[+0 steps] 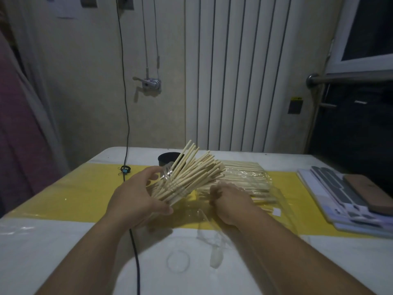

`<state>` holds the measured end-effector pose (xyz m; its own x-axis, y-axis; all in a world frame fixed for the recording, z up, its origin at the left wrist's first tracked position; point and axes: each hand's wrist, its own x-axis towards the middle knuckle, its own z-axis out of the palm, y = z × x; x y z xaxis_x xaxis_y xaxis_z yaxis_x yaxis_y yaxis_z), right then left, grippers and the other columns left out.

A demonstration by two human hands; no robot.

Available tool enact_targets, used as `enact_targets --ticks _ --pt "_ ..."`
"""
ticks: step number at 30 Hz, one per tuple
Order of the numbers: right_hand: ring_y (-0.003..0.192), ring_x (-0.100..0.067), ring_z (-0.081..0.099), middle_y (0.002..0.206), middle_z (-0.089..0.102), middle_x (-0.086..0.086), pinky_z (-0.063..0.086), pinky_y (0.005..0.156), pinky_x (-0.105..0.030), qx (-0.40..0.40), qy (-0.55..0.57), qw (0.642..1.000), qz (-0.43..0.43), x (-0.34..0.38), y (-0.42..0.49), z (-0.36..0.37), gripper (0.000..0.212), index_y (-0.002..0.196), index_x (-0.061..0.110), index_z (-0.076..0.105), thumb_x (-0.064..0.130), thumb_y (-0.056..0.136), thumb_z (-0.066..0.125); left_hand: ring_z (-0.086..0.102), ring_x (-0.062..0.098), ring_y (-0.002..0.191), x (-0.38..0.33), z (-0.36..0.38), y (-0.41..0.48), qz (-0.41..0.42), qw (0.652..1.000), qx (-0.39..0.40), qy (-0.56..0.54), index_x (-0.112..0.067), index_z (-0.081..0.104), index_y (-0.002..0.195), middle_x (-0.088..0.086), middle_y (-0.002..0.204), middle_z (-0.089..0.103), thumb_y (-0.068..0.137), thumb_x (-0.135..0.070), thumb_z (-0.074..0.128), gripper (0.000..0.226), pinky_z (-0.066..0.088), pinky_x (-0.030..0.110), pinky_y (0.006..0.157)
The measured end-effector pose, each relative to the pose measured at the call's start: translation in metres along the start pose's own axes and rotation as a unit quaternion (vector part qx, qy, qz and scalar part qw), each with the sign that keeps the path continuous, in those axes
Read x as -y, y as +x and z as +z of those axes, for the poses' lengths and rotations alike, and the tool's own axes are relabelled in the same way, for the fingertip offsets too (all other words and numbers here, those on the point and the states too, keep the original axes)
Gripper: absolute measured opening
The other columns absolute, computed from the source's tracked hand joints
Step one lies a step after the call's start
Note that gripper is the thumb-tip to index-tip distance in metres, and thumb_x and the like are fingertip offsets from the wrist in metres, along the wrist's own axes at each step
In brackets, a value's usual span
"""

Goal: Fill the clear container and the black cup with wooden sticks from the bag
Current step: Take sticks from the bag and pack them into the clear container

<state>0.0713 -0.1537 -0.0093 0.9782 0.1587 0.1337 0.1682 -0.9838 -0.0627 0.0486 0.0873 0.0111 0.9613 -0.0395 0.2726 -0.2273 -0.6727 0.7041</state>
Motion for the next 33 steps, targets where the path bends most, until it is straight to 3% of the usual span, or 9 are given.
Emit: enact_targets --ticks 4,7,11,16,20,24,27,30,33 --pt "0.119 -0.029 0.057 0.128 0.062 -0.006 0.046 0.091 -0.033 0.025 -0.088 0.996 -0.016 0.009 -0.007 -0.004 0.031 0.127 0.023 0.059 0.034 0.102 0.045 0.064 0.002 0.097 -0.001 0.0 0.0 0.005 1.0 0.002 0.005 -0.067 0.042 0.11 -0.028 0.115 0.057 0.025 -0.052 0.082 0.095 0.055 0.041 0.087" --pt "0.112 -0.027 0.06 0.122 0.064 -0.005 0.047 0.089 -0.031 -0.002 -0.06 0.998 -0.026 0.012 -0.012 -0.003 0.026 0.123 0.029 0.057 0.036 0.1 0.047 0.066 0.005 0.097 -0.001 0.0 0.0 0.009 1.0 0.004 0.002 -0.064 0.042 0.113 -0.031 0.111 0.055 0.025 -0.051 0.083 0.097 0.055 0.041 0.088" --pt "0.105 -0.028 0.062 0.111 0.065 -0.003 0.044 0.078 -0.031 -0.003 0.009 1.0 -0.009 0.012 -0.022 -0.005 0.019 0.103 0.029 0.063 0.044 0.094 0.056 0.064 0.002 0.096 0.0 0.001 0.0 0.007 1.0 -0.001 0.0 -0.066 0.042 0.109 -0.031 0.11 0.055 0.026 -0.05 0.084 0.094 0.055 0.04 0.088" --pt "0.083 -0.027 0.056 0.079 0.055 0.002 0.041 0.067 -0.03 -0.008 -0.013 1.0 0.011 0.009 -0.038 -0.026 0.034 0.088 0.02 0.063 0.053 0.083 0.061 0.055 -0.011 0.095 0.0 0.001 0.0 -0.005 1.0 -0.004 -0.022 -0.065 0.046 0.108 -0.025 0.114 0.058 0.029 -0.043 0.085 0.091 0.052 0.037 0.087" --pt "0.095 -0.029 0.06 0.094 0.065 -0.001 0.036 0.069 -0.03 -0.026 -0.039 0.999 -0.008 0.012 -0.046 -0.054 0.024 0.089 0.021 0.064 0.043 0.082 0.058 0.054 -0.013 0.096 0.0 0.001 0.0 -0.009 0.999 -0.006 -0.035 -0.056 0.049 0.117 -0.022 0.116 0.059 0.03 -0.039 0.086 0.096 0.05 0.036 0.085" --pt "0.079 -0.031 0.063 0.079 0.068 -0.003 0.032 0.061 -0.03 -0.19 -0.028 0.979 -0.073 0.015 -0.055 -0.066 0.032 0.064 0.018 0.053 0.042 0.085 0.052 0.058 -0.004 0.1 0.001 0.001 0.001 -0.009 0.999 -0.007 -0.041 -0.051 0.052 0.123 -0.018 0.118 0.061 0.029 -0.038 0.087 0.1 0.053 0.042 0.091" --pt "0.047 -0.03 0.05 0.049 0.053 -0.004 0.021 0.053 -0.026 -0.412 -0.008 0.901 -0.136 0.011 -0.052 -0.056 0.041 0.05 0.016 0.054 0.037 0.086 0.05 0.057 -0.006 0.1 0.001 0.001 0.001 -0.007 0.999 -0.01 -0.049 -0.053 0.052 0.12 -0.019 0.117 0.061 0.03 -0.037 0.087 0.098 0.053 0.042 0.091" --pt "0.054 -0.028 0.039 0.055 0.048 -0.006 0.021 0.058 -0.031 -0.513 0.032 0.838 -0.185 0.007 -0.048 -0.051 0.039 0.057 0.015 0.048 0.026 0.094 0.054 0.057 -0.003 0.099 0.001 0.0 0.0 -0.001 0.998 -0.006 -0.057 -0.052 0.051 0.119 -0.015 0.117 0.061 0.037 -0.026 0.095 0.097 0.051 0.039 0.088" --pt "0.065 -0.025 0.042 0.071 0.055 -0.009 0.024 0.067 -0.032 -0.552 0.065 0.809 -0.19 0.007 -0.048 -0.052 0.04 0.063 0.01 0.052 0.026 0.1 0.051 0.058 -0.001 0.1 0.001 0.0 0.0 0.002 0.998 -0.005 -0.06 -0.052 0.051 0.119 -0.014 0.116 0.061 0.034 -0.027 0.094 0.098 0.051 0.039 0.088"
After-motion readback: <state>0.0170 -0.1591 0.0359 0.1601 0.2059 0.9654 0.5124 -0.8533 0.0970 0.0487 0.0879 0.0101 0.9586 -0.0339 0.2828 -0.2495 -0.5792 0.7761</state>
